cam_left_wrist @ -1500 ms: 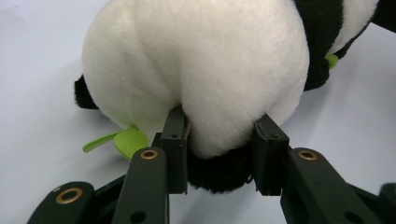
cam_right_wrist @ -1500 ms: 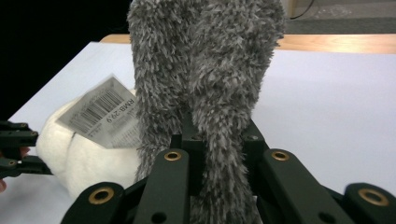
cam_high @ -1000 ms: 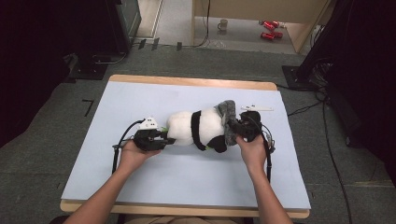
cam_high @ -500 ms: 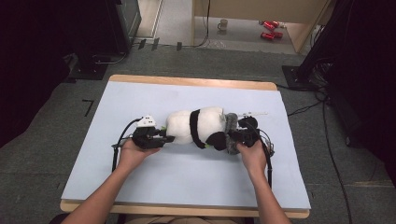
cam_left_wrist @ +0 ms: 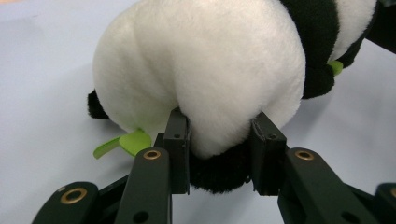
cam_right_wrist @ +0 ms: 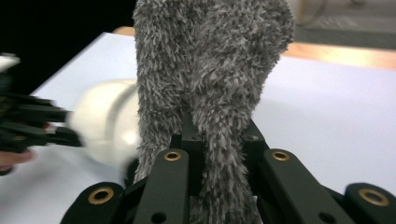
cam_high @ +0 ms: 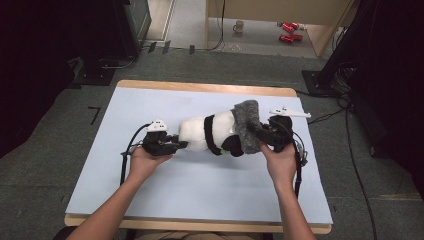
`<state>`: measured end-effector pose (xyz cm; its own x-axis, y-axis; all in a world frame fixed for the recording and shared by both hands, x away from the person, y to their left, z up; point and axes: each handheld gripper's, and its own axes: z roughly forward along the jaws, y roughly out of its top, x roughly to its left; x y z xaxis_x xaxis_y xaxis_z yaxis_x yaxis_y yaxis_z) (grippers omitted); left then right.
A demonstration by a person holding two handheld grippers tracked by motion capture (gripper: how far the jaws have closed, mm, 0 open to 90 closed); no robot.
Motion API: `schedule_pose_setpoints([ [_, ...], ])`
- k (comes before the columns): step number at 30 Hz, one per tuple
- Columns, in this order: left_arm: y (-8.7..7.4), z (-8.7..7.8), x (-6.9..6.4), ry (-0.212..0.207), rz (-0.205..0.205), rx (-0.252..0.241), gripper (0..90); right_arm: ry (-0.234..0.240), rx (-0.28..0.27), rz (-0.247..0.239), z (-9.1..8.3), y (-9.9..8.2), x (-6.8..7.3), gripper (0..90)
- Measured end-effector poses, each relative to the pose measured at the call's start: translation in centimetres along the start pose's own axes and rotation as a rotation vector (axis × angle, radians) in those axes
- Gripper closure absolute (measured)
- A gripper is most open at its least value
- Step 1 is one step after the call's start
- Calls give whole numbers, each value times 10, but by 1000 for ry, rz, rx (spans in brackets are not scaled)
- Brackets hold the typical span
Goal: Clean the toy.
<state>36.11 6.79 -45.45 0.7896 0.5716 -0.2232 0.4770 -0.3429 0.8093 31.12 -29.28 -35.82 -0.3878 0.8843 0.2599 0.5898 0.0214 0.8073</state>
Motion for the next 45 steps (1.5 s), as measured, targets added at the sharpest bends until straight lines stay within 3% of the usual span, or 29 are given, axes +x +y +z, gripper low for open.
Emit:
schedule_pose_setpoints([
  [7,4,-1,-11,-4,34,9,663,87,6,-89,6,10,43,785],
  [11,6,-1,-20,-8,44,6,664,93,44,-120,20,5,56,782],
  [15,4,2,-24,-12,53,21,664,48,94,-130,36,-5,48,782],
  [18,2,7,-26,-28,68,28,655,27,107,-129,40,-10,39,784],
  [22,0,7,-27,-36,101,26,579,10,118,-127,40,-13,32,784],
  [28,-1,-6,-13,-102,89,24,515,12,126,-129,38,-17,27,782],
  [31,-2,-13,-6,-96,97,-1,473,2,140,-120,36,-19,22,781],
  [33,-2,-18,1,-68,99,-18,473,-6,141,-117,35,-20,19,780],
  [35,-4,-23,14,-43,65,-31,468,-15,146,-105,33,-22,15,779],
  [38,-6,-24,25,-17,53,-31,473,-8,148,-85,31,-23,10,778],
  [45,-6,-10,32,-30,78,-39,462,-3,155,-62,29,-23,1,775],
])
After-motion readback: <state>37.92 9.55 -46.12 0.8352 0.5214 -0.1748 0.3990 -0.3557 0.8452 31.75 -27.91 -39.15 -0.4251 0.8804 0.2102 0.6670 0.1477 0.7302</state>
